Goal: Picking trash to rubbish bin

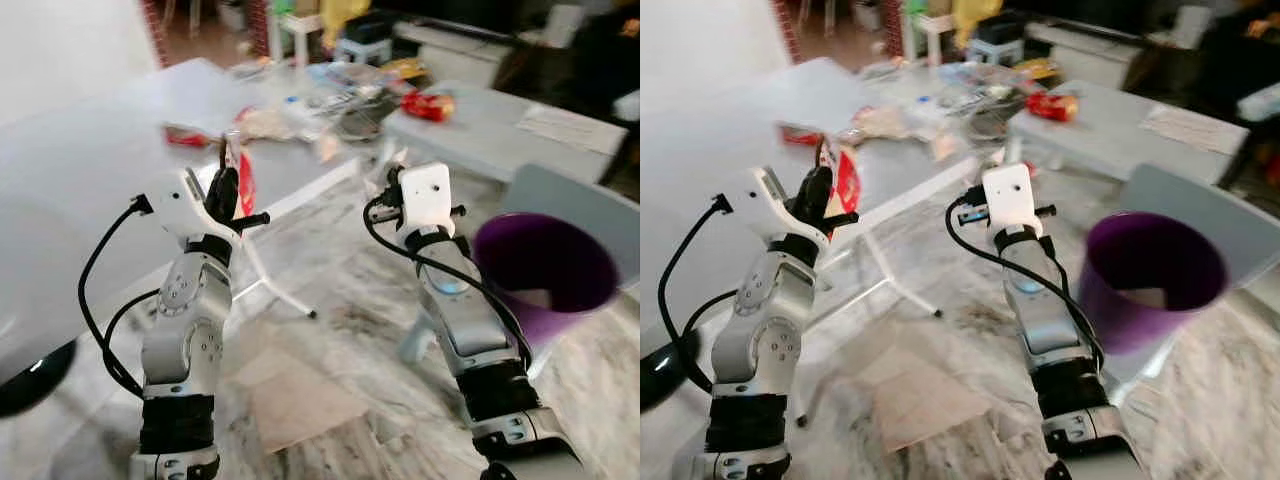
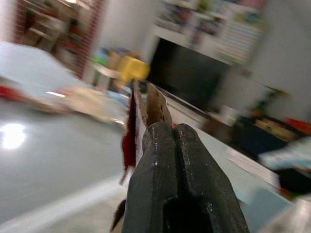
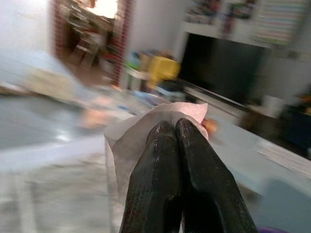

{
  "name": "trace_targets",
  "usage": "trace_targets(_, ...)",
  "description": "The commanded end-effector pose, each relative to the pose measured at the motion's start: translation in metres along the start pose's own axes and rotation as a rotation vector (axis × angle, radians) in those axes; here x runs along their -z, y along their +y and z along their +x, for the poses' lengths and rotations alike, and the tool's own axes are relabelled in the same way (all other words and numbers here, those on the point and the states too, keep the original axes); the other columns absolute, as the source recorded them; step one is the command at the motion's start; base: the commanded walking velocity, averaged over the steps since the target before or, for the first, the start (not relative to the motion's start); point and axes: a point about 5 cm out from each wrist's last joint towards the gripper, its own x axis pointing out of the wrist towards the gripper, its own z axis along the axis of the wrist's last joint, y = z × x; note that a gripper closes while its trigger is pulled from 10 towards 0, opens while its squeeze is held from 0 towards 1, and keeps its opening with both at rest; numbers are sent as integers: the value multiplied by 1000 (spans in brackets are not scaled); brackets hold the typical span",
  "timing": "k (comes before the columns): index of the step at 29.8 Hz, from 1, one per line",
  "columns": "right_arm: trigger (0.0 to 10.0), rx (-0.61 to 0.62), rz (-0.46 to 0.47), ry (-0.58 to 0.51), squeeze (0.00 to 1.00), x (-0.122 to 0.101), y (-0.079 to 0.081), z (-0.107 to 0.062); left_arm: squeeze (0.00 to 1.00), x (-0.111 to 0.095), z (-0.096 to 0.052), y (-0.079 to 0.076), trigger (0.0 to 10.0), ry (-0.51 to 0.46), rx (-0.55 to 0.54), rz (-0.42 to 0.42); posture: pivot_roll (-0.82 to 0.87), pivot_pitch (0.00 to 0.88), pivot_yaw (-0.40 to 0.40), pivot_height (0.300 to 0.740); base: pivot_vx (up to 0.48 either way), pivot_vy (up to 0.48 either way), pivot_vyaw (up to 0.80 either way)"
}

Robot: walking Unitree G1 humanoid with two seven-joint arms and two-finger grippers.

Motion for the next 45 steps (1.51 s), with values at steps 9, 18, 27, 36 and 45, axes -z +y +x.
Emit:
trace_targets(9,0,9,4,0,0,-2,1,1,0,-2,0,1,0,-4,9,11,24,45,25,740,358,0,-800)
trace_targets(18,0,7,3,-4,0,-3,2,1,0,-1,0,1,0,1,15,13,25,46,27,740,331,0,-278)
trace_targets(27,0,6,2,-5,0,-3,2,1,0,0,0,0,0,9,19,14,24,46,28,740,323,0,0)
trace_targets(36,0,9,9,6,0,-1,3,2,0,2,-1,-2,0,18,25,15,25,45,29,740,320,0,-711)
trace_targets(45,0,10,1,1,0,-1,2,2,0,3,0,-1,0,24,20,20,24,44,30,740,155,0,-603)
